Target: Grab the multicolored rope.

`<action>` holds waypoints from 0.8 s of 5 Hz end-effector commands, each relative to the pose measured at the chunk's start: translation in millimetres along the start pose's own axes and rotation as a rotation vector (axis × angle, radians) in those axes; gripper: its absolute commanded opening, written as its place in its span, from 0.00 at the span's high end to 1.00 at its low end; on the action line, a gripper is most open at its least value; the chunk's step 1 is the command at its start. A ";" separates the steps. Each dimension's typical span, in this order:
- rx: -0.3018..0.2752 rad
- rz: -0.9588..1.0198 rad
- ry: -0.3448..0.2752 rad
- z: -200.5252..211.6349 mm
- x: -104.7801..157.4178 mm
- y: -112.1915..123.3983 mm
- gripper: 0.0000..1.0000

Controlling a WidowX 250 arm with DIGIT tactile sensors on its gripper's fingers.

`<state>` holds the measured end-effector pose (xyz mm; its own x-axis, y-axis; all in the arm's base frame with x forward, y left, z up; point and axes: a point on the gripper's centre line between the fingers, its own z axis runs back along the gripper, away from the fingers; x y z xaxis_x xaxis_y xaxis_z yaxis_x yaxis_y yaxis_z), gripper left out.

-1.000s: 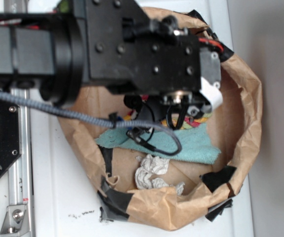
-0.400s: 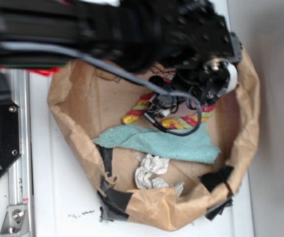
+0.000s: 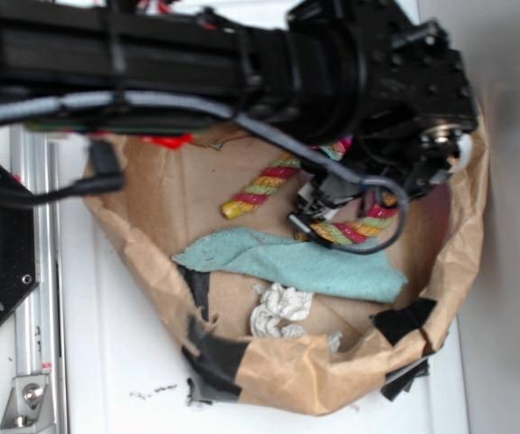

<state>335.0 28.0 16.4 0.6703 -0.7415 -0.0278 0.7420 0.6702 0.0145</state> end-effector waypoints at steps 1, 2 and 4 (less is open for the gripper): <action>0.090 0.025 0.018 -2.0 8.2 -1.4 1.00; 0.058 0.062 0.039 2.1 1.4 -8.8 1.00; 0.033 0.291 -0.054 57.4 -19.1 -39.9 1.00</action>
<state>287.8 17.1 59.4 0.8493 -0.5277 -0.0138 0.5278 0.8493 0.0093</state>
